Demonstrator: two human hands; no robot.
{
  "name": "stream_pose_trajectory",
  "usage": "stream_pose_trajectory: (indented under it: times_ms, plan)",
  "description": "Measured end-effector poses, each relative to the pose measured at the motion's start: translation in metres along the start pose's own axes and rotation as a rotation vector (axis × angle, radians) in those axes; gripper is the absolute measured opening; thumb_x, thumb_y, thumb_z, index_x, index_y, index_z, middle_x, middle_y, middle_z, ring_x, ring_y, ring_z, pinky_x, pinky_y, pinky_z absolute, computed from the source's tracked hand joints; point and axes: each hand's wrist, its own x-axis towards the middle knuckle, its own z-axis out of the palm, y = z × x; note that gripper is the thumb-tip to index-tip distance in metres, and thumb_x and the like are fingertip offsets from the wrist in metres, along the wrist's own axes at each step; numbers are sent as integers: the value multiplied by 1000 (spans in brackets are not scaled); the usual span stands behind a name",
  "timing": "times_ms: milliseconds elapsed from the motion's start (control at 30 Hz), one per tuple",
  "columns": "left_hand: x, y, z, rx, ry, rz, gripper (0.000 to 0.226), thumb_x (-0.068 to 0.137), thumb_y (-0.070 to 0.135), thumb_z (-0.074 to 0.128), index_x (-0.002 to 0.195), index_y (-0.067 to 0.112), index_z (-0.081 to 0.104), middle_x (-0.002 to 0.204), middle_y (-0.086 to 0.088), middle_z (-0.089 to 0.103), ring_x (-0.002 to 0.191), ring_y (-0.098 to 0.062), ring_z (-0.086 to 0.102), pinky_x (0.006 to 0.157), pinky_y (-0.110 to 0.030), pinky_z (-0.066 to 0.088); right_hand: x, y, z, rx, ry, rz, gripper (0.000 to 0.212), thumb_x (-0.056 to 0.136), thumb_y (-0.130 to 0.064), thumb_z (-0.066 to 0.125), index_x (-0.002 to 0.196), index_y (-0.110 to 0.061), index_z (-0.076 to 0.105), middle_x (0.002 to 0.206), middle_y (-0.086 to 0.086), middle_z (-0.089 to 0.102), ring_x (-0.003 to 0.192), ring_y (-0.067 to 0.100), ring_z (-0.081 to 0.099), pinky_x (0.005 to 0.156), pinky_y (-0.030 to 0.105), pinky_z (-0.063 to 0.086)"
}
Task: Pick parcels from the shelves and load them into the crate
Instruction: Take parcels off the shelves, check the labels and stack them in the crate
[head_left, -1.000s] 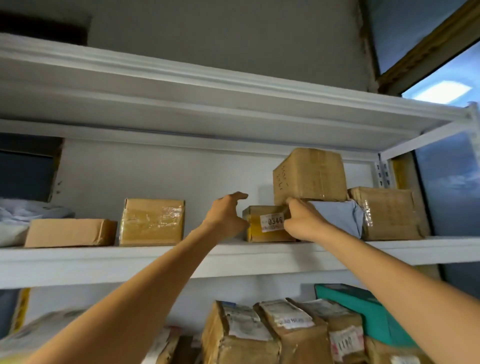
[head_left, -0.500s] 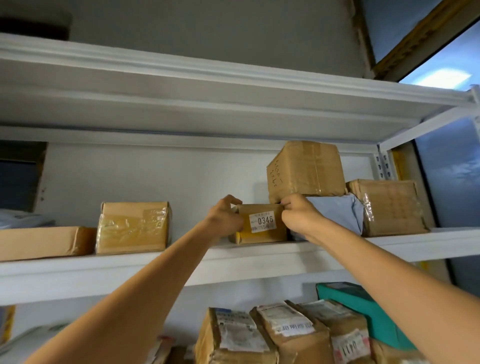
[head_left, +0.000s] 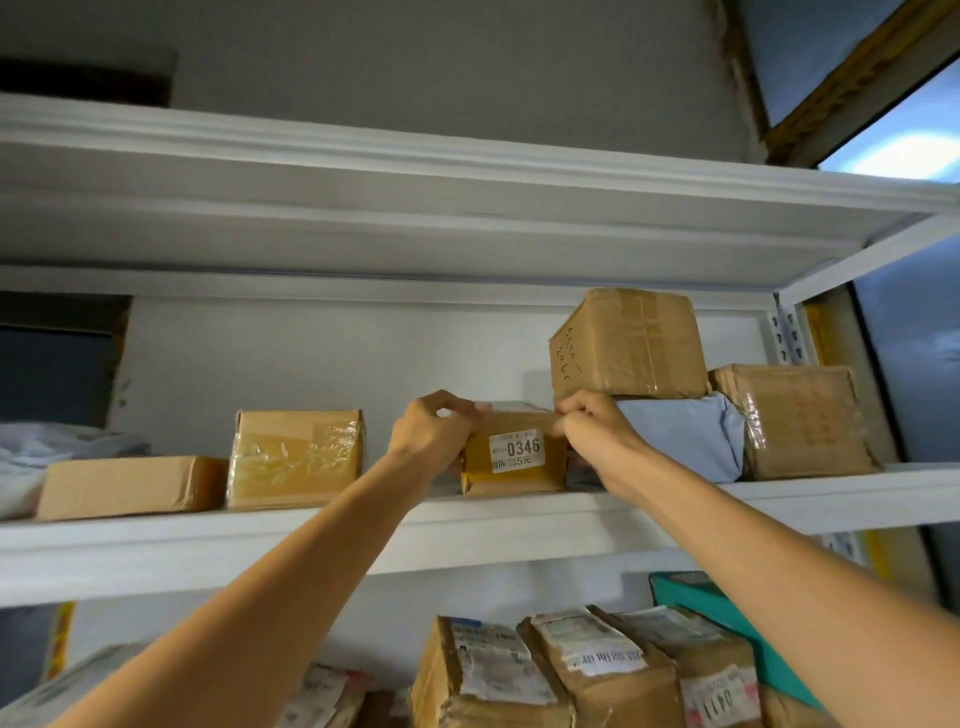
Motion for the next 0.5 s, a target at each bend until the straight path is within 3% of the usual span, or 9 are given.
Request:
stream_pose_trajectory:
  times_ms: [100, 233, 367, 500]
  plan:
    - [-6, 6, -3, -161, 176, 54, 20, 82, 25, 77, 90, 9, 68, 90, -11, 75, 78, -28, 73, 75, -42, 61, -6, 3, 0, 107, 91, -64, 21, 87, -21, 71, 95, -11, 55, 98, 6, 63, 93, 20, 61, 84, 39, 53]
    - [-15, 16, -6, -146, 175, 224, 32, 77, 8, 80, 105, 13, 65, 95, -3, 71, 86, -23, 70, 77, -35, 58, -14, 7, 2, 180, 199, -147, 32, 75, -7, 81, 95, -12, 56, 85, -3, 60, 76, 6, 58, 64, 18, 47]
    - [-20, 16, -6, 2, 170, 350, 24, 85, 9, 71, 105, 22, 70, 96, 8, 67, 76, -2, 65, 55, -6, 47, -19, 6, 4, 197, 216, -179, 48, 73, -3, 82, 107, -14, 49, 98, -1, 60, 78, 3, 58, 65, 18, 48]
    - [-25, 5, -6, -10, 173, 345, 30, 88, 7, 67, 116, 17, 68, 108, 8, 69, 80, 6, 62, 57, -2, 46, -26, 1, 2, 195, 186, -222, 65, 71, -2, 83, 127, -12, 52, 112, 3, 64, 90, 11, 61, 73, 18, 48]
